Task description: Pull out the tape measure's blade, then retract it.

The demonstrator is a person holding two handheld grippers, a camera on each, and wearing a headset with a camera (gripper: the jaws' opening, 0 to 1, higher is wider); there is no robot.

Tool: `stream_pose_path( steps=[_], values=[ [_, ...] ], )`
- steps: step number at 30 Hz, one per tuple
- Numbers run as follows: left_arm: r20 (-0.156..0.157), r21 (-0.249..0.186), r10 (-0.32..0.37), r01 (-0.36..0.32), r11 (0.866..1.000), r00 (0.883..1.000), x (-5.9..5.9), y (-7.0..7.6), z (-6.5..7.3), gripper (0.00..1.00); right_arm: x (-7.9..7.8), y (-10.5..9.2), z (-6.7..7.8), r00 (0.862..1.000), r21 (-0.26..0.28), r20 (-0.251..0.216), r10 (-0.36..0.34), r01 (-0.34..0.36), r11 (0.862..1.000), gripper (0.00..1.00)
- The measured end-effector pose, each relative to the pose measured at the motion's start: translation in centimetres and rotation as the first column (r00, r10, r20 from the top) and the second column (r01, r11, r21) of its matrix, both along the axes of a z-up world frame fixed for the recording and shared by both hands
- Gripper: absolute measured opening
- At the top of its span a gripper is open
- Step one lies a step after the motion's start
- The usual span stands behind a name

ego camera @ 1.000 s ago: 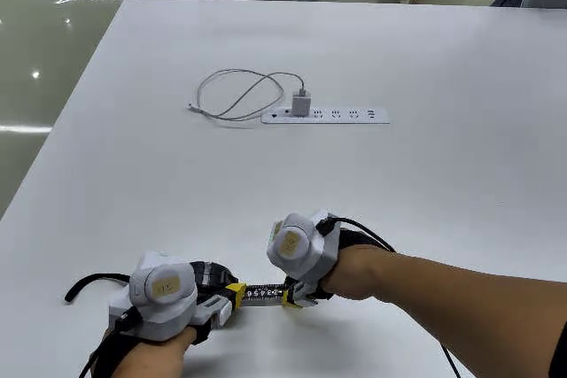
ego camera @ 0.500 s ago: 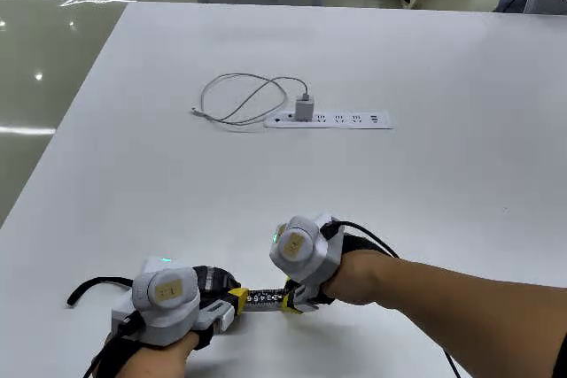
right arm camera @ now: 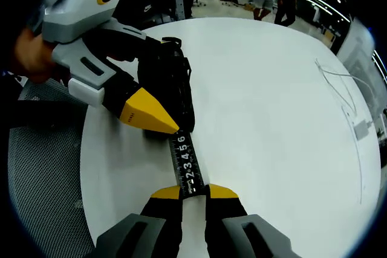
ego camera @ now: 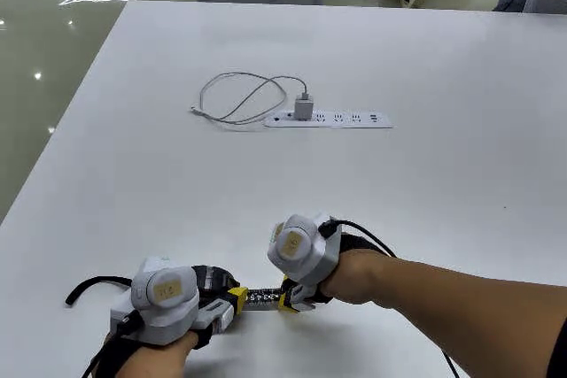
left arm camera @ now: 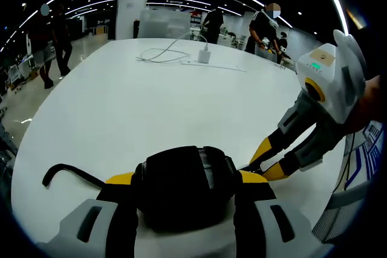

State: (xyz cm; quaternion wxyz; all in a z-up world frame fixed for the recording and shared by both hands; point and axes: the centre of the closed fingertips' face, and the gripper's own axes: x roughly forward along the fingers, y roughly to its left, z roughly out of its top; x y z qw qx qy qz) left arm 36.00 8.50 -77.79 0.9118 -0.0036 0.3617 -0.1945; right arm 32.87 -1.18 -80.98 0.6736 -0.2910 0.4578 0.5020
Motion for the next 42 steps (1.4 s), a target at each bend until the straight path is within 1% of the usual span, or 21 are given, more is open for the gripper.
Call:
stream_pose_path(
  steps=[3,9,12,15,29,42],
  values=[
    [-0.003,0.001,-0.001,0.001,1.0,1.0,0.0,0.0,0.0,0.6,0.0,0.1,0.0,1.0,0.005,-0.005,-0.004,0.004,1.0,0.09],
    [-0.005,-0.001,-0.003,0.003,1.0,1.0,0.0,0.0,0.0,0.6,0.0,0.2,0.0,1.0,0.006,-0.002,0.014,-0.014,1.0,0.09],
    [-0.007,-0.001,-0.003,0.003,1.0,1.0,0.0,0.0,0.0,0.6,0.0,0.4,0.1,1.0,0.017,-0.017,0.008,-0.007,1.0,0.09],
    [-0.009,-0.003,-0.004,0.004,1.0,1.0,-0.1,0.0,0.0,0.6,0.0,0.5,0.1,1.0,0.01,-0.014,0.02,-0.02,1.0,0.09],
    [-0.008,-0.004,-0.003,0.003,1.0,1.0,0.0,0.0,-0.1,0.6,0.0,1.2,0.0,1.0,0.009,0.002,0.024,-0.024,1.0,0.09],
    [-0.01,-0.007,-0.002,0.002,1.0,1.0,0.0,0.0,-0.1,0.6,0.1,1.6,0.1,1.0,0.02,-0.007,0.021,-0.021,1.0,0.09]
  ],
)
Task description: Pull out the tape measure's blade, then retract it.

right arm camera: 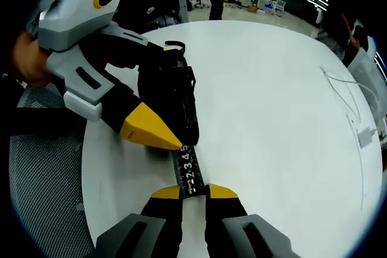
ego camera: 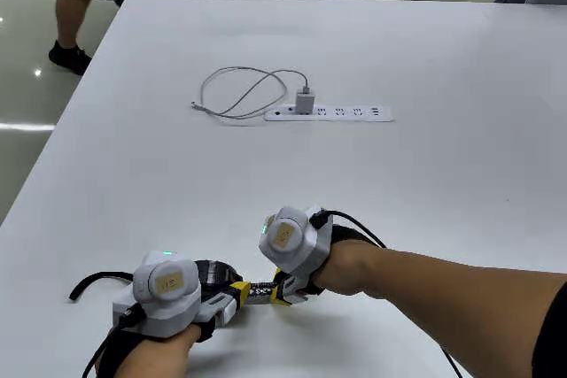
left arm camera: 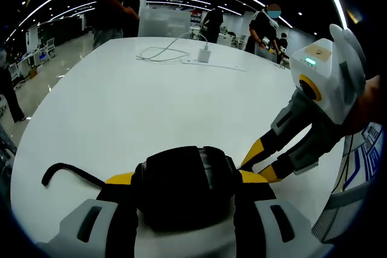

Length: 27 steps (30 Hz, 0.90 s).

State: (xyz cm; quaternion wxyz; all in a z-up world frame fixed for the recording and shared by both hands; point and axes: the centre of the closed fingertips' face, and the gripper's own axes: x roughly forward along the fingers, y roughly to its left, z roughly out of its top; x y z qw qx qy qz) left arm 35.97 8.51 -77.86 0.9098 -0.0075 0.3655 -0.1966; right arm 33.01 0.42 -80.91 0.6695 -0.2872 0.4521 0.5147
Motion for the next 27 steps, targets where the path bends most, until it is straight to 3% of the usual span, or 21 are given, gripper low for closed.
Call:
stream_pose_path(
  steps=[27],
  values=[
    [-0.009,-0.017,0.005,-0.005,1.0,1.0,0.0,0.0,0.1,0.6,0.3,1.1,0.0,1.0,0.032,-0.008,0.0,0.0,0.999,0.1]
  ],
)
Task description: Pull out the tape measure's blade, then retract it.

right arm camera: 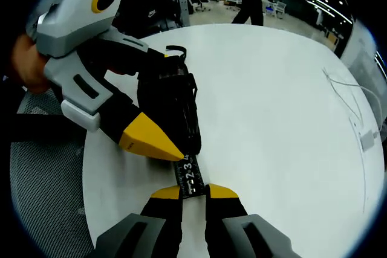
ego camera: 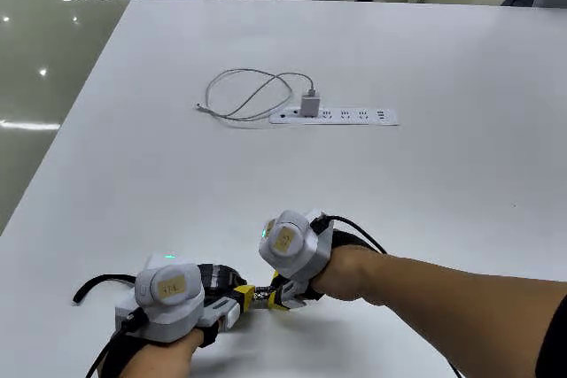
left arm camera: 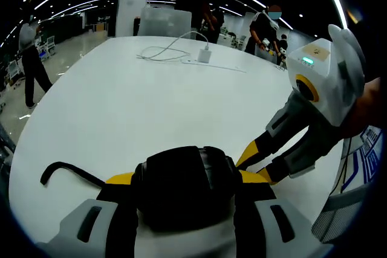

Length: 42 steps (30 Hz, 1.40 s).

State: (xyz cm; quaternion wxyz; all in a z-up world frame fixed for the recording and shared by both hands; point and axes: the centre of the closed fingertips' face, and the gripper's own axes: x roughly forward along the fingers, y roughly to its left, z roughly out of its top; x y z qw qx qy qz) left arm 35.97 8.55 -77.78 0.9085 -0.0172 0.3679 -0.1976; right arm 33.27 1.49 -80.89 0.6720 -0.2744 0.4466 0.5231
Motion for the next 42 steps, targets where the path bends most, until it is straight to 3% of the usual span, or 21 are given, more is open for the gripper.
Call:
stream_pose_path(
  steps=[42],
  values=[
    [0.0,-0.025,-0.005,0.005,1.0,1.0,0.0,0.1,0.1,0.59,-0.1,1.5,0.1,1.0,0.043,-0.008,0.006,-0.006,0.999,0.1]
  ],
)
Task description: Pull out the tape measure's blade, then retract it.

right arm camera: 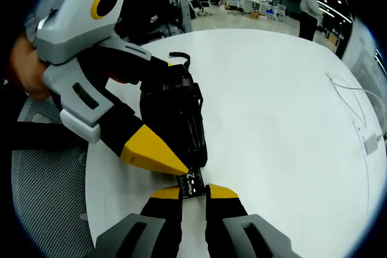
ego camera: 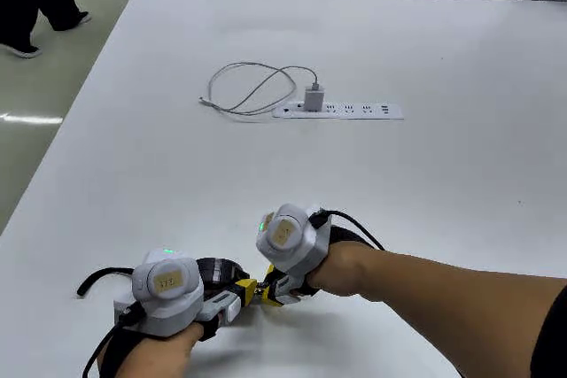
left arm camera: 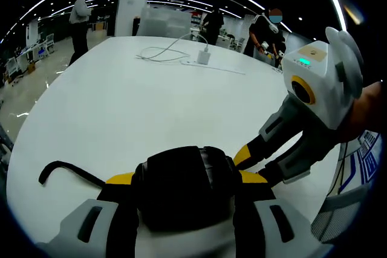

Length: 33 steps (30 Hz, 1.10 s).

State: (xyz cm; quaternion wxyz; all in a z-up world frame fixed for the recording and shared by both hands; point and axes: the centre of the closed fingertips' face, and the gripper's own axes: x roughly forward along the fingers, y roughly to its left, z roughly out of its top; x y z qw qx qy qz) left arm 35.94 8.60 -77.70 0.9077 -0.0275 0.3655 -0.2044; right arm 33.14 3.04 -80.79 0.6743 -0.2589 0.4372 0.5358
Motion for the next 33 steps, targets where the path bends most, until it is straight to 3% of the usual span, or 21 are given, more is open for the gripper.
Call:
stream_pose_path(
  steps=[18,33],
  values=[
    [-0.003,-0.004,0.004,-0.004,1.0,1.0,0.0,0.0,0.0,0.59,0.2,1.3,-0.1,1.0,0.034,0.01,0.005,-0.005,0.999,0.1],
    [0.012,-0.014,0.004,-0.004,1.0,1.0,0.1,-0.1,-0.1,0.63,0.0,1.5,0.0,0.998,0.032,0.054,0.039,-0.041,0.999,0.11]
  ],
)
